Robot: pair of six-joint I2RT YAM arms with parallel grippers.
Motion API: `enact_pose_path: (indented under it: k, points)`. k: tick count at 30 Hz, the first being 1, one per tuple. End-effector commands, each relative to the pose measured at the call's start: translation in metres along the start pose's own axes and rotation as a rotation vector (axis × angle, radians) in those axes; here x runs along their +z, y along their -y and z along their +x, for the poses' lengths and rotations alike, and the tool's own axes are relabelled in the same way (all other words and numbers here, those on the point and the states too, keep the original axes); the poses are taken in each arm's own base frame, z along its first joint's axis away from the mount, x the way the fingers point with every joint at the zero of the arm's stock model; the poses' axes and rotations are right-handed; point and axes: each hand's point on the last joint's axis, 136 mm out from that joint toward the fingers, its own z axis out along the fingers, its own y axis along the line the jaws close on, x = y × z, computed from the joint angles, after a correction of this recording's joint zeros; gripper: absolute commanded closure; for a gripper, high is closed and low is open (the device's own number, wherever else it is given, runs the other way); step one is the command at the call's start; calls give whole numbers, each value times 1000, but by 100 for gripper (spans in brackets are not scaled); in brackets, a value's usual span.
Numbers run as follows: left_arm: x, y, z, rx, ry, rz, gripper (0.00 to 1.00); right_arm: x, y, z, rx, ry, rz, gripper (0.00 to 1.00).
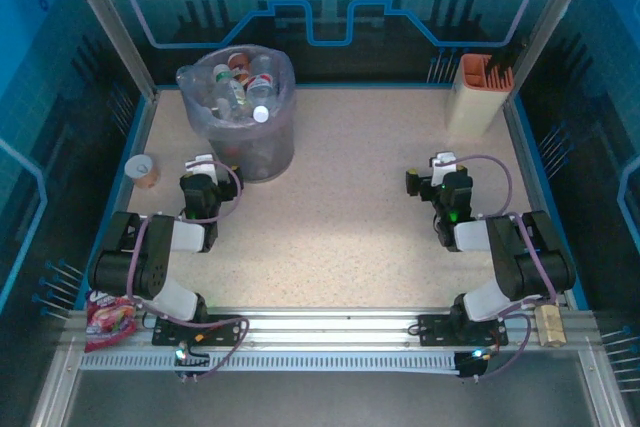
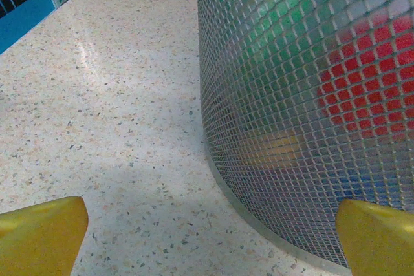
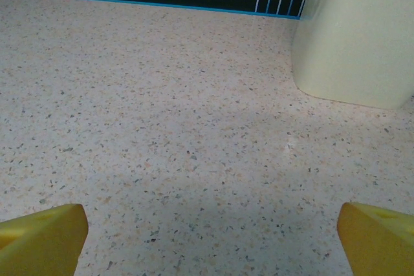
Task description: Put the plastic bottles in the bin
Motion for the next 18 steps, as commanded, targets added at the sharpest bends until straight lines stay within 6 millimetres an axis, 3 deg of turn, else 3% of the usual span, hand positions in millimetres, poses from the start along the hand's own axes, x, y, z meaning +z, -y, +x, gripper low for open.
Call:
enact_pose_path:
  k: [1,18]
  points:
    - [0,6,-10,2,39,26,1,1,3,-10,-21,40,32,0]
    - [1,6,-10,2,40,25,1,4,4,-9,1,23,-1,0]
